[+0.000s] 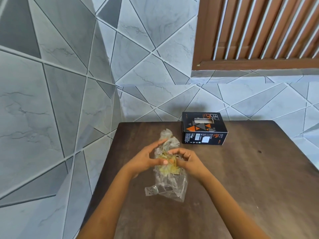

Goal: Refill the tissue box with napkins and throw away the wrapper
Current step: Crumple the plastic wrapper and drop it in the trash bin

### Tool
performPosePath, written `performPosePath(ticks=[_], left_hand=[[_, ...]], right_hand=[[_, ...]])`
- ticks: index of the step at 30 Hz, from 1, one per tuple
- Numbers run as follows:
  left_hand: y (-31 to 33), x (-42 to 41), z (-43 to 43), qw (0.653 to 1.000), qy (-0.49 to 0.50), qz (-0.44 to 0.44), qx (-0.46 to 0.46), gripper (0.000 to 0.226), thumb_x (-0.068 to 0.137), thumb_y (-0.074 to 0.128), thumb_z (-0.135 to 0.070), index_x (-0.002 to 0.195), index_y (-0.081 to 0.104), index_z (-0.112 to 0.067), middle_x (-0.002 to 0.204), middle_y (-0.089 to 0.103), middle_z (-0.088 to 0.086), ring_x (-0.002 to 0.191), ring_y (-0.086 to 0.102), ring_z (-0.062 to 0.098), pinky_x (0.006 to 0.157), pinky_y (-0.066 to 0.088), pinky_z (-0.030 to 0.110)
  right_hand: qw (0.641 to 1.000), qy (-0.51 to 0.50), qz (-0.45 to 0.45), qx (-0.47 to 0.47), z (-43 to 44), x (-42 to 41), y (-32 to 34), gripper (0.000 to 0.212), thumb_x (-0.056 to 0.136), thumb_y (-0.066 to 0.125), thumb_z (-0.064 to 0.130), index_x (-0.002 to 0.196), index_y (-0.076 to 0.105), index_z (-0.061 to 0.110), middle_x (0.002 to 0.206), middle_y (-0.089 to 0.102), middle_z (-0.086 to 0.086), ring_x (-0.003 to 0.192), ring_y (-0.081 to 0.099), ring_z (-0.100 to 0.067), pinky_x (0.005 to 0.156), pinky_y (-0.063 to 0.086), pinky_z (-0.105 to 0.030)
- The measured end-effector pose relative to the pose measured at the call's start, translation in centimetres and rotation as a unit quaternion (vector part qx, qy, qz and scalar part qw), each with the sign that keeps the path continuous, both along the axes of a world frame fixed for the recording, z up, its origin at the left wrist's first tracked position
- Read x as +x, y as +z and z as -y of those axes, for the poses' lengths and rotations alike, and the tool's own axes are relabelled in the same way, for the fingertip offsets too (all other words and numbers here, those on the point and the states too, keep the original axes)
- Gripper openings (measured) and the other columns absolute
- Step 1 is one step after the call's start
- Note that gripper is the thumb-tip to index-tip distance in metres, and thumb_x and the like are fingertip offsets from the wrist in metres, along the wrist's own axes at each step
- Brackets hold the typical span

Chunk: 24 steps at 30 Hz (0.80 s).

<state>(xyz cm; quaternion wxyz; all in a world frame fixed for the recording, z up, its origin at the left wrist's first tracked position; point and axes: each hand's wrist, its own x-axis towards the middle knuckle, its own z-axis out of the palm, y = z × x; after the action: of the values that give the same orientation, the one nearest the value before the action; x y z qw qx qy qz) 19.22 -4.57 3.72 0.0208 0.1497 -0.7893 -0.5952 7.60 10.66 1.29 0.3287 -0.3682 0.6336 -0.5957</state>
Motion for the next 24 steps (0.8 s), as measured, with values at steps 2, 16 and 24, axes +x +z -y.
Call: performPosePath(ticks=[2, 16, 24], left_hand=[[-0.1, -0.3, -0.8, 0.998, 0.022, -0.032, 0.041, 0.044, 0.076, 0.073, -0.011, 0.116, 0.061, -0.027, 0.119, 0.065, 0.001, 0.106, 0.063, 0.013, 0.094, 0.050, 0.032], [-0.8, -2.7, -4.5, 0.892, 0.212, -0.029, 0.397, 0.026, 0.088, 0.044, 0.010, 0.097, 0.065, -0.003, 0.075, 0.074, 0.010, 0.066, 0.072, 0.019, 0.062, 0.059, 0.032], [-1.1, -0.7, -4.5, 0.981, 0.085, -0.024, 0.173, 0.052, 0.092, 0.054, -0.016, 0.137, 0.037, -0.035, 0.131, 0.047, -0.013, 0.112, 0.057, 0.010, 0.096, 0.051, 0.035]], right_hand=[[0.999, 0.011, 0.028, -0.031, -0.5, 0.1, 0.8, 0.033, 0.080, 0.057, -0.009, 0.101, 0.060, 0.017, 0.094, 0.068, 0.010, 0.083, 0.063, 0.005, 0.072, 0.051, -0.013], [0.996, -0.032, -0.085, 0.013, -2.3, -0.5, 0.0, 0.074, 0.055, 0.086, 0.029, 0.115, 0.046, 0.046, 0.127, 0.054, -0.003, 0.115, 0.057, -0.015, 0.098, 0.049, -0.032], [0.987, -0.155, 0.044, 0.018, -2.9, -0.9, -1.2, 0.024, 0.069, 0.077, 0.004, 0.090, 0.065, 0.009, 0.085, 0.071, -0.008, 0.073, 0.067, -0.018, 0.076, 0.056, -0.037]])
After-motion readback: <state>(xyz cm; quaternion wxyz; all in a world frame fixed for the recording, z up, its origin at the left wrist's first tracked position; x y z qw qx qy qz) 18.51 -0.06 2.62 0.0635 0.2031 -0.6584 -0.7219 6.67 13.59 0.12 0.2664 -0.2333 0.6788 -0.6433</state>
